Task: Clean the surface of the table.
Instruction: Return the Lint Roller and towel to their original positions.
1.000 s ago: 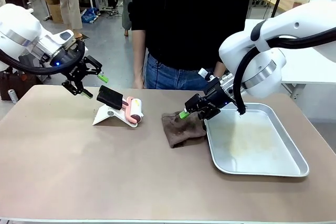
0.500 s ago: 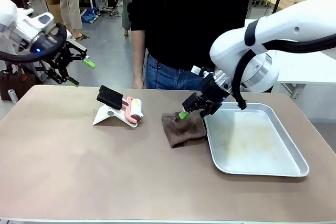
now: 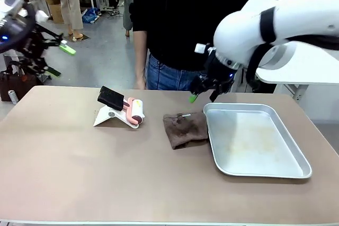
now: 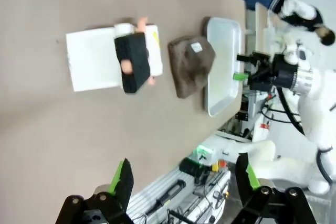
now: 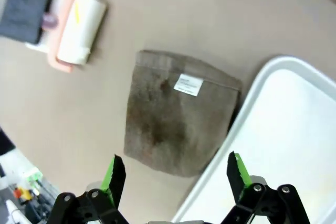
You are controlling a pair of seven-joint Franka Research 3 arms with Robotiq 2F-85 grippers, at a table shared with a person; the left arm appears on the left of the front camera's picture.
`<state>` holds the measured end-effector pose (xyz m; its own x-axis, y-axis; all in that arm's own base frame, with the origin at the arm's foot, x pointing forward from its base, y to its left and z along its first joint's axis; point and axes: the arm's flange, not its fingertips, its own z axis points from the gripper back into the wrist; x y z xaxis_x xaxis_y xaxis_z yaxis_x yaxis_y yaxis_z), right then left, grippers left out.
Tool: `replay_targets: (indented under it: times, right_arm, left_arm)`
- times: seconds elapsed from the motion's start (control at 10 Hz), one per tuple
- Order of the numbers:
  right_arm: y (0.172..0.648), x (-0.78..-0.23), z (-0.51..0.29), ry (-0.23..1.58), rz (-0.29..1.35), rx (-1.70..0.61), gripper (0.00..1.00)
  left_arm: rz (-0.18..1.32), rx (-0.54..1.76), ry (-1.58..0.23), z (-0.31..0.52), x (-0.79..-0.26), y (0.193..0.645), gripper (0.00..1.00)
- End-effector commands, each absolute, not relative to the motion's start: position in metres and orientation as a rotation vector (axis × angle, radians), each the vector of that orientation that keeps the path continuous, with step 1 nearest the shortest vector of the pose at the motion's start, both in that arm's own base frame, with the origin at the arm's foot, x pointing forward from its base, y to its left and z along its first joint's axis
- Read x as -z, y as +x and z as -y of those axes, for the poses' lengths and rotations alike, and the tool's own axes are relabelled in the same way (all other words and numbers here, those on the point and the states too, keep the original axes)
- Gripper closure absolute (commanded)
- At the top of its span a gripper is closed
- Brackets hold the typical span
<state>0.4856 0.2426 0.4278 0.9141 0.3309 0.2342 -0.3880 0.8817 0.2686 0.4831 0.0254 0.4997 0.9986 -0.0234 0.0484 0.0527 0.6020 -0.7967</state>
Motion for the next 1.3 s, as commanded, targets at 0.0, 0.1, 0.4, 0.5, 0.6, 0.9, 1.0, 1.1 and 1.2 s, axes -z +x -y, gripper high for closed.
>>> replay_targets:
  times: [0.0,0.1,0.4,0.5,0.6,0.9,1.0,1.1,1.2]
  right_arm:
    - [0.458,-0.448,-0.191,0.569,0.176,-0.230,0.00]
    - [0.447,-0.451,-0.161,0.776,0.177,-0.164,0.00]
    - [0.389,-0.454,-0.057,1.254,0.207,-0.055,0.00]
    - [0.372,-0.450,-0.032,1.316,0.208,0.022,0.00]
    - [0.356,-0.442,-0.017,1.353,0.183,0.064,0.00]
    - [0.312,-0.418,0.012,1.414,0.123,0.021,0.00]
    - [0.311,-0.408,0.017,1.420,0.153,0.020,0.00]
    - [0.351,-0.437,0.019,1.414,0.136,0.066,0.00]
    - [0.351,-0.437,0.019,1.414,0.136,0.066,0.00]
  left_arm:
    - [0.080,0.223,-1.036,-0.068,-0.505,0.431,0.00]
    - [0.127,0.289,-1.079,-0.087,-0.502,0.405,0.00]
    - [0.395,0.259,-1.199,-0.100,-0.478,0.347,0.00]
    - [0.437,0.241,-1.205,-0.087,-0.467,0.333,0.00]
    - [0.506,0.211,-1.196,-0.072,-0.460,0.323,0.00]
    - [0.611,0.160,-1.231,-0.042,-0.459,0.312,0.00]
    - [0.559,0.160,-1.263,-0.041,-0.458,0.315,0.00]
    - [0.480,0.122,-1.253,-0.040,-0.455,0.325,0.00]
    - [0.565,0.178,-1.253,-0.060,-0.474,0.337,0.00]
